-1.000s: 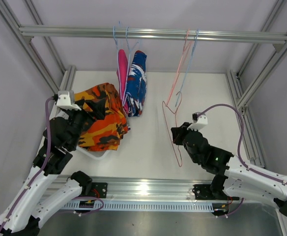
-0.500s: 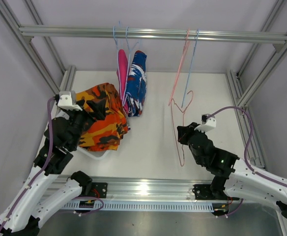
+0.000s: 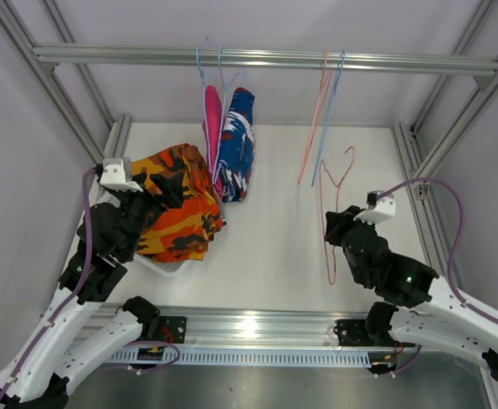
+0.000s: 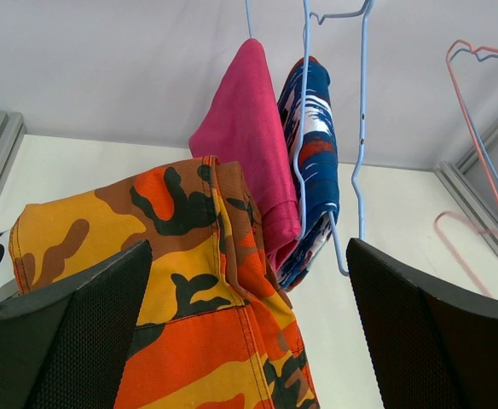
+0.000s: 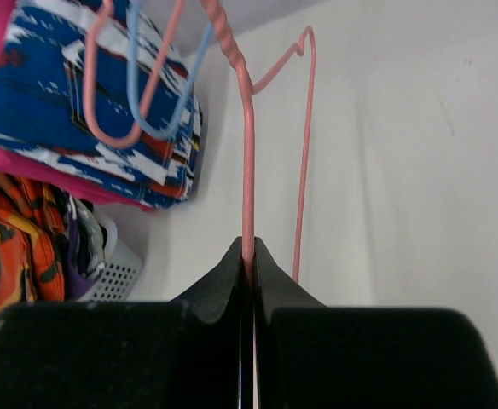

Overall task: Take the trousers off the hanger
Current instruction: Place the hanger at the clothesline.

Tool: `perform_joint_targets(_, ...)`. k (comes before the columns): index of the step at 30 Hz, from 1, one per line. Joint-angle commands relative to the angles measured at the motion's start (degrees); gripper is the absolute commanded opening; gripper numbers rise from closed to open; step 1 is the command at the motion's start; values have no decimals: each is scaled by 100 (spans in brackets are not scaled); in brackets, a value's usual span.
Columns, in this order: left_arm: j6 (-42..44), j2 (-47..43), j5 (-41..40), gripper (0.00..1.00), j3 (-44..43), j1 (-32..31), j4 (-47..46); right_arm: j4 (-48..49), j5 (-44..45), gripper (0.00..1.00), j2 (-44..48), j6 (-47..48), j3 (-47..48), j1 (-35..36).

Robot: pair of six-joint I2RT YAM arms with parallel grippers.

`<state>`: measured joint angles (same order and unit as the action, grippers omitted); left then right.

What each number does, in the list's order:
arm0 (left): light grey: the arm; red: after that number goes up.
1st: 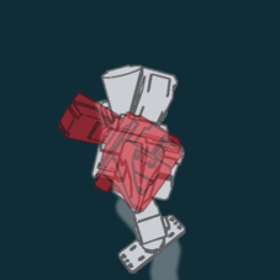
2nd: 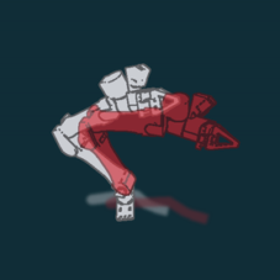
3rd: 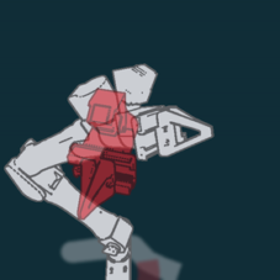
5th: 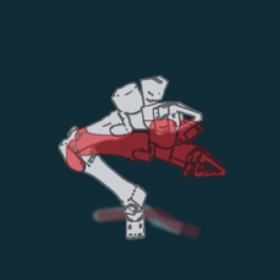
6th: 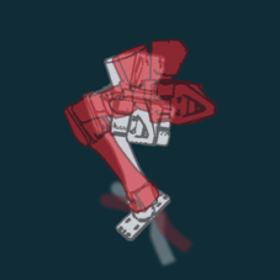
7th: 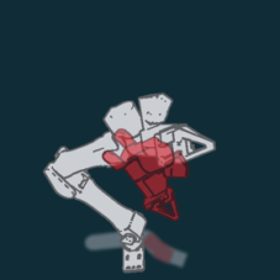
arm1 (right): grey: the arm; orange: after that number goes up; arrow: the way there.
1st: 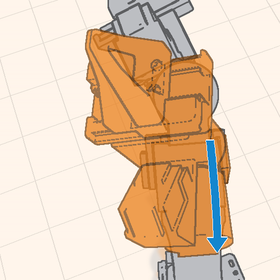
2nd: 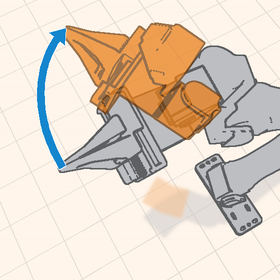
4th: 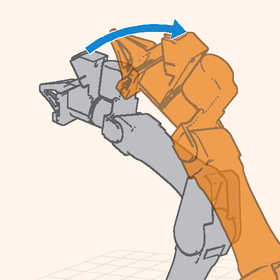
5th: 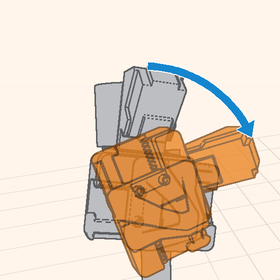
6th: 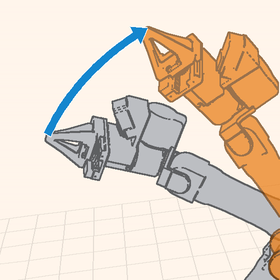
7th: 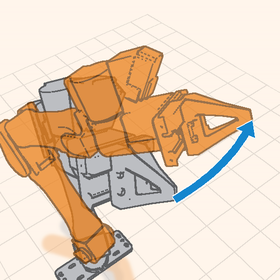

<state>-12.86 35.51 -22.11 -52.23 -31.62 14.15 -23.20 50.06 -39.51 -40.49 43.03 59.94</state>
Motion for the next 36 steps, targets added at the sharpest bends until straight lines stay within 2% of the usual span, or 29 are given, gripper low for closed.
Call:
perform_joint_targets(1,144,-26,-57,99,20,-38,-229,-518,705,0,145,523,654,44)
perform_joint_targets(9,179,-44,-110,99,46,-64,-255,-466,786,0,31,1824,1515,-87)
perform_joint_targets(14,188,-35,-127,99,46,-73,-255,-606,303,0,-390,2308,2271,-535)
perform_joint_targets(26,232,-53,-171,99,81,-73,-299,-633,-1586,0,-1567,2643,3387,-2372)
perform_joint_targets(36,346,-175,-303,99,107,-73,-361,-686,-2035,0,-2411,3038,4556,-2628)
